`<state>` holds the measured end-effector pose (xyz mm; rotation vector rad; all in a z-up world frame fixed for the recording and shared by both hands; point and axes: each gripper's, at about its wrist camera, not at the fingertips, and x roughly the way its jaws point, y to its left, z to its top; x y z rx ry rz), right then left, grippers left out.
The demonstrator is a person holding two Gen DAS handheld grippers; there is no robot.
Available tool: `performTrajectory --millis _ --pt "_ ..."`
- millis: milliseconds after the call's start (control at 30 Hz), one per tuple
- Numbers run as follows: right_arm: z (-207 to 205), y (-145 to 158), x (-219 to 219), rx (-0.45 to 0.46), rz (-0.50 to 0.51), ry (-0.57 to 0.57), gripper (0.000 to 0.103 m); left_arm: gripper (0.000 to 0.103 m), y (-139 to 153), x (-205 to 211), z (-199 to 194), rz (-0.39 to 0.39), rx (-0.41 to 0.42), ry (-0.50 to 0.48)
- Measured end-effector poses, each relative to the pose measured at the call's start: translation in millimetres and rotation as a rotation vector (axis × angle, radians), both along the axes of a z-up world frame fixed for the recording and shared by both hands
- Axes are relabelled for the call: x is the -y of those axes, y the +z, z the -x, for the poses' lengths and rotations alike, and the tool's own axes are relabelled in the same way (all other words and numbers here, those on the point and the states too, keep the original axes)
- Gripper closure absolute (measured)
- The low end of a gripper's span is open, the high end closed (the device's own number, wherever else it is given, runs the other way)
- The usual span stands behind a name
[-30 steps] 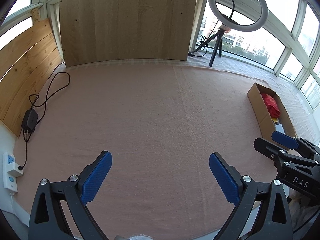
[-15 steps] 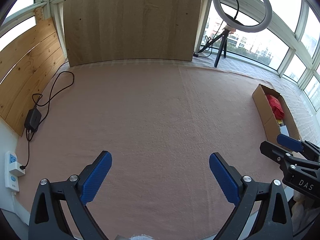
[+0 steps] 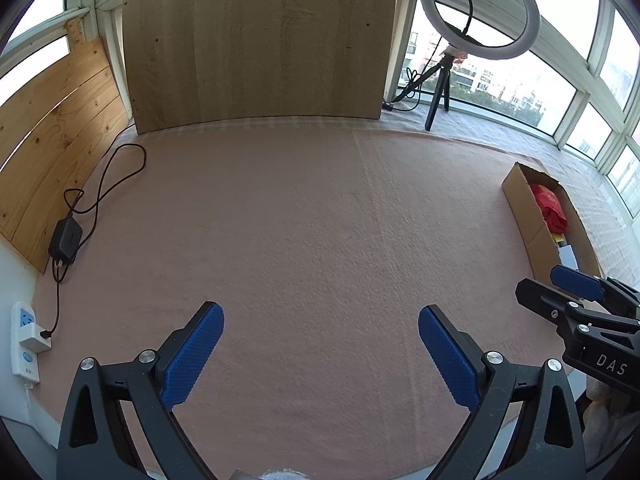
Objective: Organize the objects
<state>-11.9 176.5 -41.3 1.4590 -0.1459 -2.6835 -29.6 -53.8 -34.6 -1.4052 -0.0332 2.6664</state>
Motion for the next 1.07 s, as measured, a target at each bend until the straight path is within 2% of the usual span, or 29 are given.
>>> performTrajectory --millis 767,1067 --pt "-2.3 -4.5 -0.8 0.008 0.01 0.0 0.038 0.002 -1.1 -1.5 -1.8 0.002 0.01 -0.017" --pt "-0.7 -8.7 1.8 0.019 0.003 0.006 0.038 0.002 -1.2 4.0 -2.6 0.001 -0.012 -0.016"
